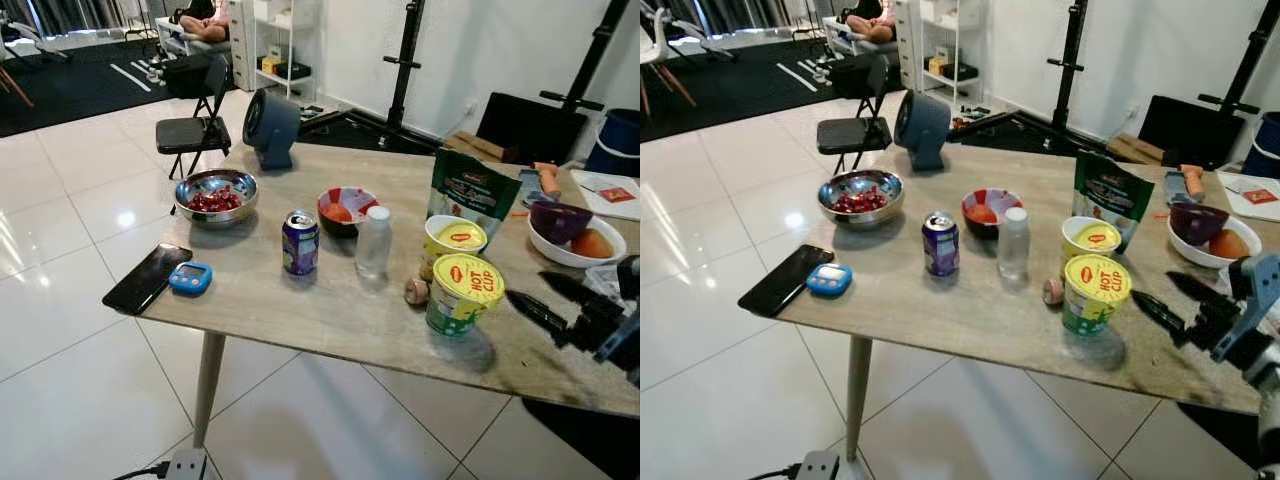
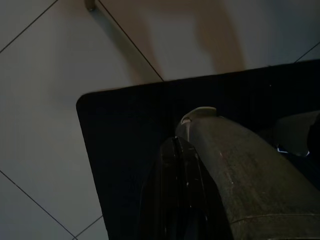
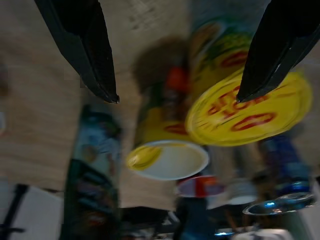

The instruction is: Restocking fridge

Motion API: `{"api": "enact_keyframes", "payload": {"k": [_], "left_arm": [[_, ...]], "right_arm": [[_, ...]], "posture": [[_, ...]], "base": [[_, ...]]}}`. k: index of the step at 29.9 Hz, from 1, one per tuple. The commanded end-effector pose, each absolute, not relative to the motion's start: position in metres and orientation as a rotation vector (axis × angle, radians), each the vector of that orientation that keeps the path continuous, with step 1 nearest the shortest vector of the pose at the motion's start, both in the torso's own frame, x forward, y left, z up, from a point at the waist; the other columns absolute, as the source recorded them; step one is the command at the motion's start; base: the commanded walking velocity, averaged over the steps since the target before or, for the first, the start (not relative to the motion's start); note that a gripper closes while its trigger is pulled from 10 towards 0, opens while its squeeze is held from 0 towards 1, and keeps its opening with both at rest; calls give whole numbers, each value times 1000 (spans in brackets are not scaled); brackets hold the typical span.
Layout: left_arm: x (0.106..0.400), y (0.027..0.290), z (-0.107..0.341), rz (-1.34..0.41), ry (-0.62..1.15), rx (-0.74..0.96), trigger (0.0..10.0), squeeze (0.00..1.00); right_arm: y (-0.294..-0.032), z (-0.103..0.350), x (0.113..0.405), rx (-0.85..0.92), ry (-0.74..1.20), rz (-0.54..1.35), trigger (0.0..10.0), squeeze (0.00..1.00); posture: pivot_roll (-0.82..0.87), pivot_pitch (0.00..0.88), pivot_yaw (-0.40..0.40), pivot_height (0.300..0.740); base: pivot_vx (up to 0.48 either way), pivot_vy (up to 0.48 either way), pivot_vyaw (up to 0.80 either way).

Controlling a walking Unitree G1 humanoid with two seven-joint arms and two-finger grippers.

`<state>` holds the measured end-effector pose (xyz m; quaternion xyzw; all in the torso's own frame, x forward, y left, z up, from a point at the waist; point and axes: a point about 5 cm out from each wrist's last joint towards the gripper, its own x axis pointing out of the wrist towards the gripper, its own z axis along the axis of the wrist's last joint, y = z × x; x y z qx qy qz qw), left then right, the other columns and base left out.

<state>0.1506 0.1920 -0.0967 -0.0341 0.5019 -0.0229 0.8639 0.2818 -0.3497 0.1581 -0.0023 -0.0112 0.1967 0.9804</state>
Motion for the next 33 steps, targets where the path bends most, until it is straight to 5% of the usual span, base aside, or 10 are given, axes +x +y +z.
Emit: {"api": "enact_keyframes", "payload": {"k": [1,19,33], "left_arm": [[147,197,-98,-36,1065,-67,10000,0],[145,194,-99,-38,1071,-75,10000,0],[143,194,-99,-38,1074,-77,10000,0]], "right_arm": [[-356,157,283,-48,3,323,10000,0],[-408,195,288,-460,294,-48,10000,0],[-410,185,292,-408,374,-107,10000,0]], "posture": [[-5,0,2,740],[-13,0,-12,740],[-13,0,-9,740]], "base": [[0,0,0],[0,0,0],[0,0,-383]]}}
